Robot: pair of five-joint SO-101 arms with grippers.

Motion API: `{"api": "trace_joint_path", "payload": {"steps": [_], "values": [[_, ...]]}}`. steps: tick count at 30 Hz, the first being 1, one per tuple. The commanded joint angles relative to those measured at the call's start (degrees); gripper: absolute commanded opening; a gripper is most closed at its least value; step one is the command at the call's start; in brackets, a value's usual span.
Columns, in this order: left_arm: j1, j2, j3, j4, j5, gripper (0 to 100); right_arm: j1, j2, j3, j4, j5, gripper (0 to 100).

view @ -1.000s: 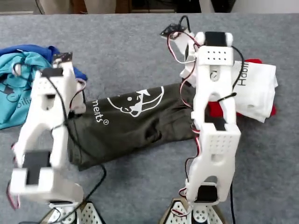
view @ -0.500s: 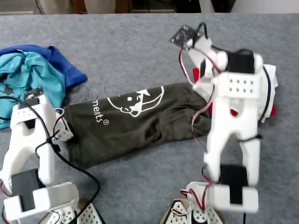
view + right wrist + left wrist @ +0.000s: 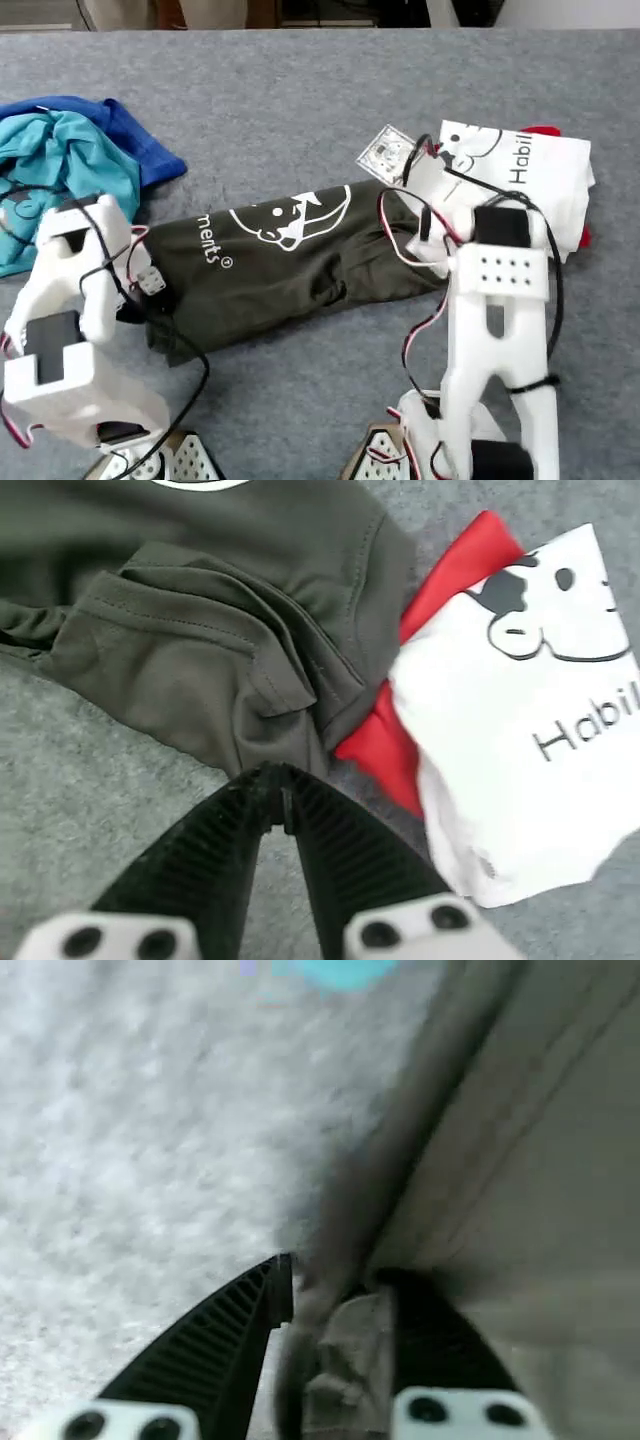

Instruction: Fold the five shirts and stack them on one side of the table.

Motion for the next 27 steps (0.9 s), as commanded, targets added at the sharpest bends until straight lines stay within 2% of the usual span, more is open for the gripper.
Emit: {"api": "trace_joint_path", "payload": {"steps": [1,6,10,13,17,20,22,27], "values": [[-0.2,4.4,-3.3,1.0,0.3,3,1.2,-3.7,0.2,-1.0,0.3,0.2],[-4.0,3.6,-10.6,6.2,-1.3,2,6.5,-1.6,-3.2,1.5,-1.5,0.2],[-11.4,1.1,-17.2,9.1,-2.0,2,11.6,4.4,-10.4,6.7,-1.8,0.2],[-16.2,0.3,-21.5,11.3,-2.7,2,13.0,8.7,-16.4,8.3,-1.8,0.2],[-18.7,0.1,-26.6,16.4,-7.9,2,12.7,14.3,-23.5,9.1,-2.3,0.2],[-18.1,0.0,-30.7,21.2,-8.8,2,11.9,18.8,-29.0,11.3,-4.1,0.2],[-15.3,0.0,-34.3,24.0,-8.8,2,11.6,21.6,-32.5,13.7,-5.4,0.2],[-2.2,0.0,-42.9,29.0,-7.6,2,12.1,28.0,-40.1,17.5,-6.6,0.2]]}}
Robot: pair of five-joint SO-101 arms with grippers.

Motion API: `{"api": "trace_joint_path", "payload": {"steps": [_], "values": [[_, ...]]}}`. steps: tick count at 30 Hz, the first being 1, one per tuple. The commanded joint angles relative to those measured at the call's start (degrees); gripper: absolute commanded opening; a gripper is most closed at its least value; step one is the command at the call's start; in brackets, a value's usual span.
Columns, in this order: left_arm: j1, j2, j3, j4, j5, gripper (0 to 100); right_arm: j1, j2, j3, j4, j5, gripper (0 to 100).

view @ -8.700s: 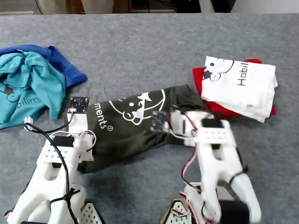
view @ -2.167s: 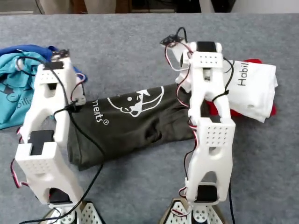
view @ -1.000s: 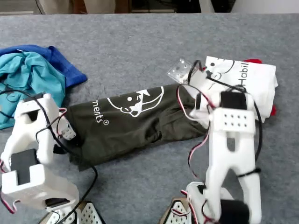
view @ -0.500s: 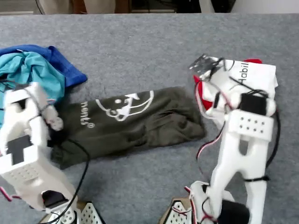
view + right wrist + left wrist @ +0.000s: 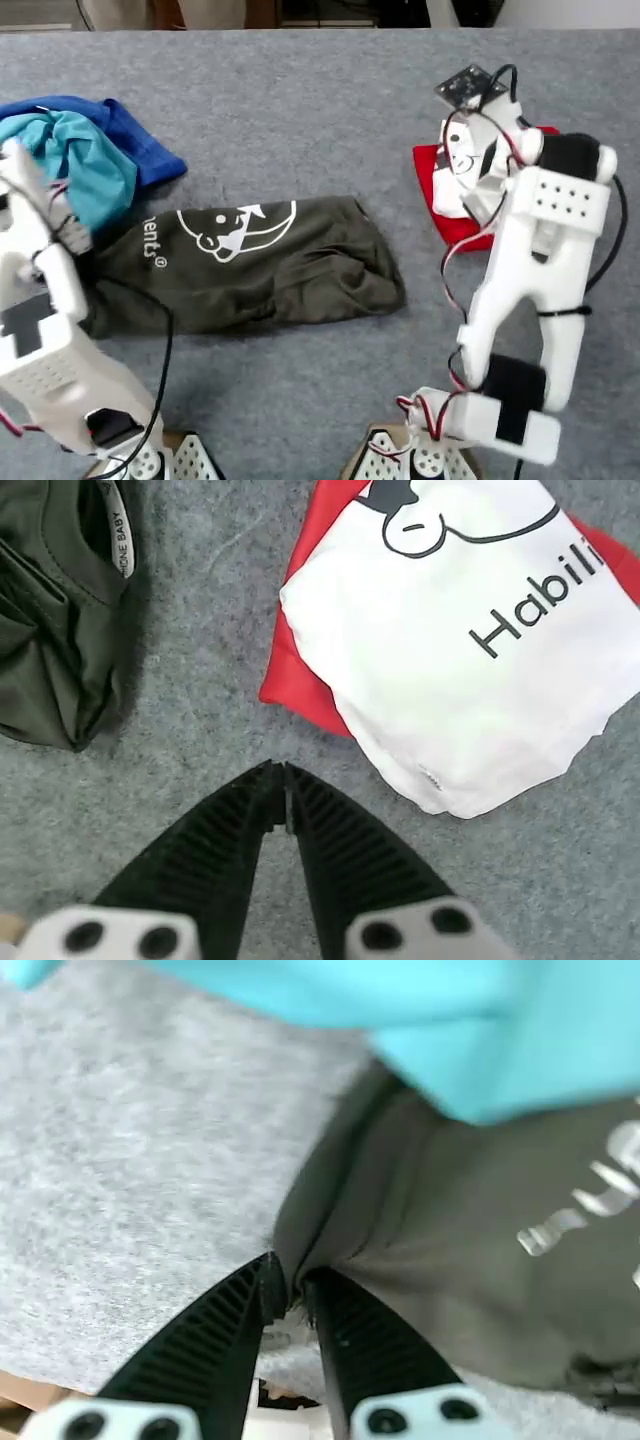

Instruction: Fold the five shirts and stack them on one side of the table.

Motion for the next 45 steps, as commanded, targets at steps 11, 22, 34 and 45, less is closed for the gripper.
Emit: {"api": "trace_joint_path", "payload": {"steps": [11,22,34,45], "values": [[45.7,-2.9,-16.4,1.5,11.7,2,11.1,5.1,-13.3,7.8,-0.4,0.2],[63.3,4.2,-33.8,-3.7,16.0,2,22.2,5.1,-13.2,7.6,3.6,0.2],[68.2,18.9,-50.1,2.0,19.2,9,23.4,5.1,-11.5,7.6,3.6,0.2],[49.2,4.4,-50.2,2.1,17.1,17,5.1,5.1,-1.5,7.5,3.6,0.2]]}}
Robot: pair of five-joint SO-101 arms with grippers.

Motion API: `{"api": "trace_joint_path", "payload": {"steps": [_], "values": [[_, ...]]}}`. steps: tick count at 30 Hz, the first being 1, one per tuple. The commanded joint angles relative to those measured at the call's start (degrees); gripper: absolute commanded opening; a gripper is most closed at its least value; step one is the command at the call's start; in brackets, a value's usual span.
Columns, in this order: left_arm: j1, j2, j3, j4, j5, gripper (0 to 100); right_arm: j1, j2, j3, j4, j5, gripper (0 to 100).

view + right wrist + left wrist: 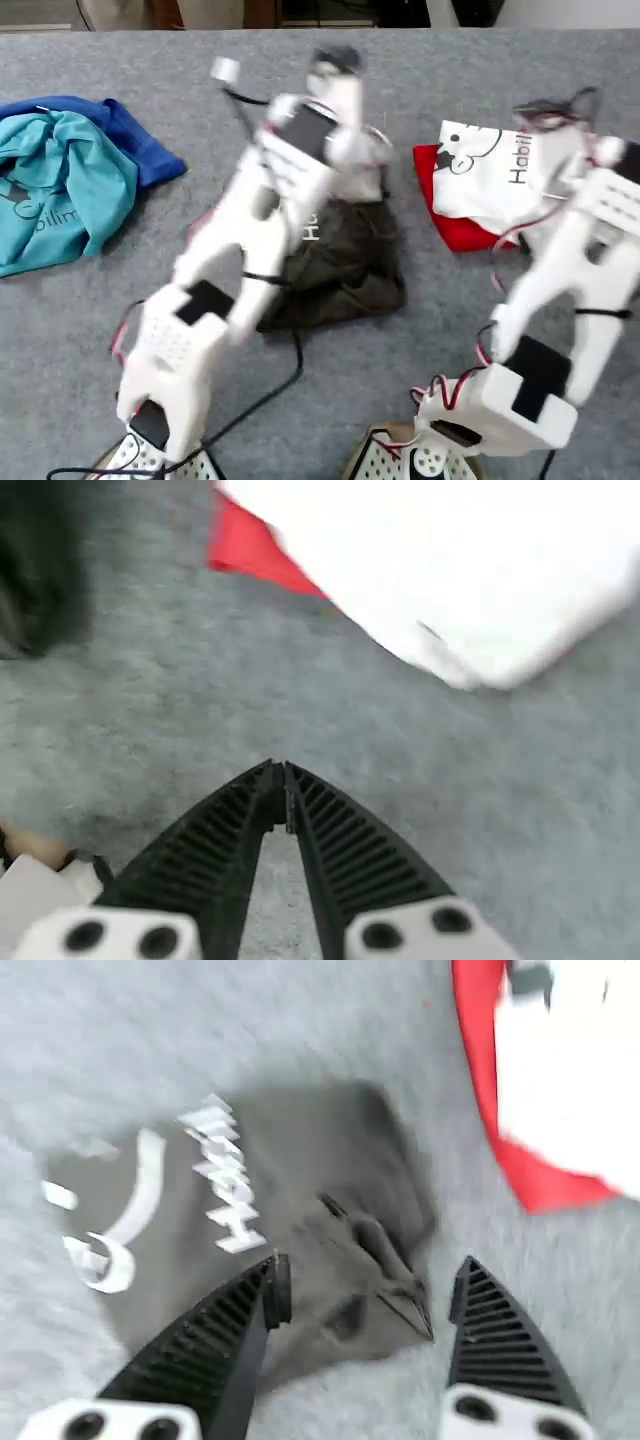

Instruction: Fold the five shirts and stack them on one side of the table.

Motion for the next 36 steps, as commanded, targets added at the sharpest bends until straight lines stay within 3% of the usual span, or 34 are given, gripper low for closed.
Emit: {"api": "trace_joint_path", "payload": {"steps": [1,3,8,11,16,22,28,32,36], "values": [[-11.0,-10.2,0.2,0.7,-3.5,12,-9.9,-0.5,0.5,0.1,0.4,0.2],[-17.1,-14.7,4.9,0.7,-6.2,2,-16.7,-0.7,-0.2,0.1,0.1,0.2],[-29.1,-28.7,28.0,0.7,-9.9,2,-34.9,2.1,-3.8,-2.7,-3.3,0.2],[-32.5,-38.2,44.7,-1.5,-13.1,2,-40.6,8.2,-7.4,-7.7,-6.1,0.2],[-36.5,-52.8,71.6,-14.9,-15.6,2,-39.7,24.6,-12.8,-16.4,-10.0,0.2],[-36.9,-62.6,89.3,-22.2,-18.9,2,-36.9,34.4,-19.9,-5.5,-7.6,0.1],[-36.9,-59.4,90.1,-23.0,-18.7,2,-36.1,29.9,-20.0,4.7,-2.3,0.1],[-37.2,-54.5,86.9,-22.9,-18.7,2,-32.5,22.8,-15.1,4.2,-0.6,0.1],[-37.3,-48.7,83.3,-22.8,-18.7,2,-31.6,16.3,-1.3,0.3,1.3,0.1]]}}
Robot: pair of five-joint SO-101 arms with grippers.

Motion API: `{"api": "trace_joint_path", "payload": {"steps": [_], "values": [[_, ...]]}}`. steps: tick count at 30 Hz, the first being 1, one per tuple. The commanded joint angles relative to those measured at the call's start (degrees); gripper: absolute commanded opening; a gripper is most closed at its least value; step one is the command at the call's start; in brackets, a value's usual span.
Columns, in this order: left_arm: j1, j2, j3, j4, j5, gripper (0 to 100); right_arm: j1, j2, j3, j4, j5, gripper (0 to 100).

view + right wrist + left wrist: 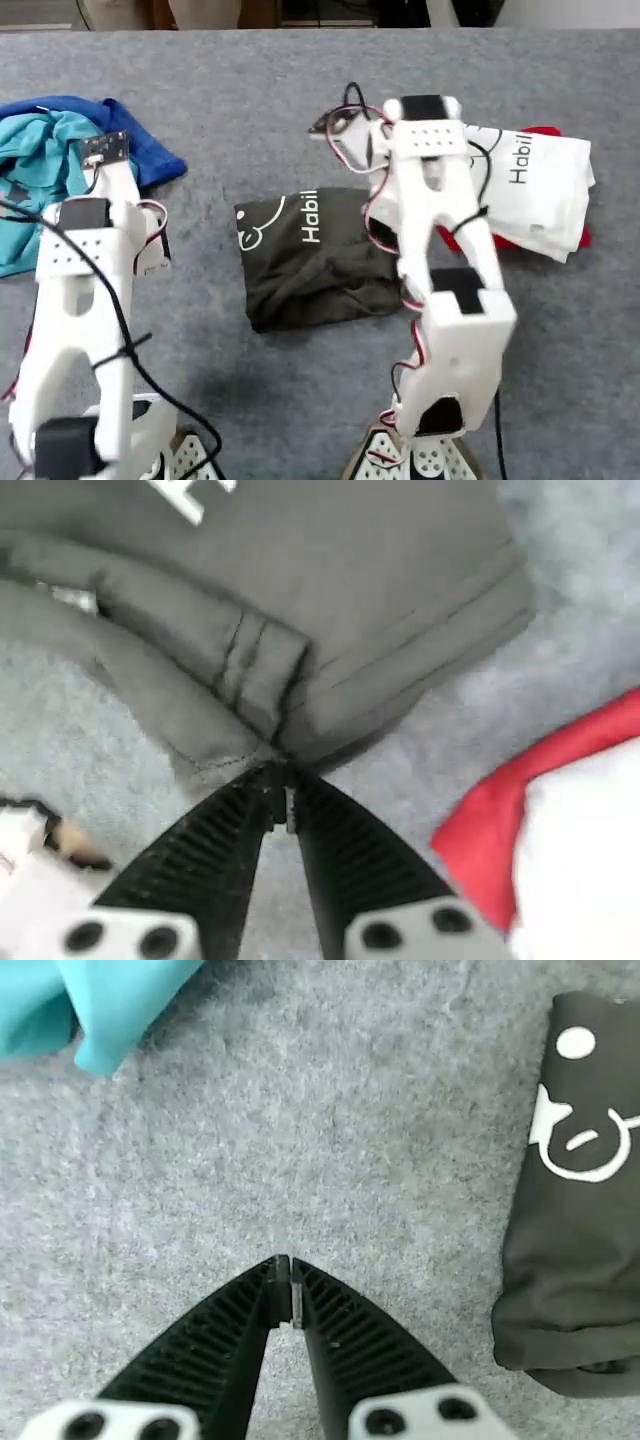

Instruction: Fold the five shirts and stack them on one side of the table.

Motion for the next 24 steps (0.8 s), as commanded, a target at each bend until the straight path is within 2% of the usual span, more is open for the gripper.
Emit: {"api": "trace_joint_path", "payload": {"steps": [1,6,9,13,15,17,20,24], "values": [[-0.5,4.4,-5.0,-0.4,-0.2,2,1.0,-8.1,12.8,-4.9,1.1,0.1],[-0.7,12.3,-8.8,-0.3,-0.2,2,1.5,-19.1,39.1,-19.1,1.3,0.1],[-0.8,15.7,-9.4,-0.3,-0.2,2,6.1,-27.7,50.3,-23.6,6.2,0.1],[-0.6,17.5,-9.0,-0.3,-0.1,2,14.4,-37.7,53.7,-26.5,11.7,0.2],[-0.3,17.5,-9.1,-0.4,0.8,2,15.3,-41.3,50.7,-26.2,12.0,0.2],[-0.1,17.1,-9.5,-0.5,1.9,2,12.7,-42.9,45.8,-24.4,10.6,0.2],[0.4,17.1,-10.5,-0.2,2.2,2,4.6,-40.6,37.1,-22.3,5.6,0.2],[0.3,17.1,-10.5,1.7,2.2,2,-4.7,-29.2,25.5,-22.4,0.4,0.2]]}}
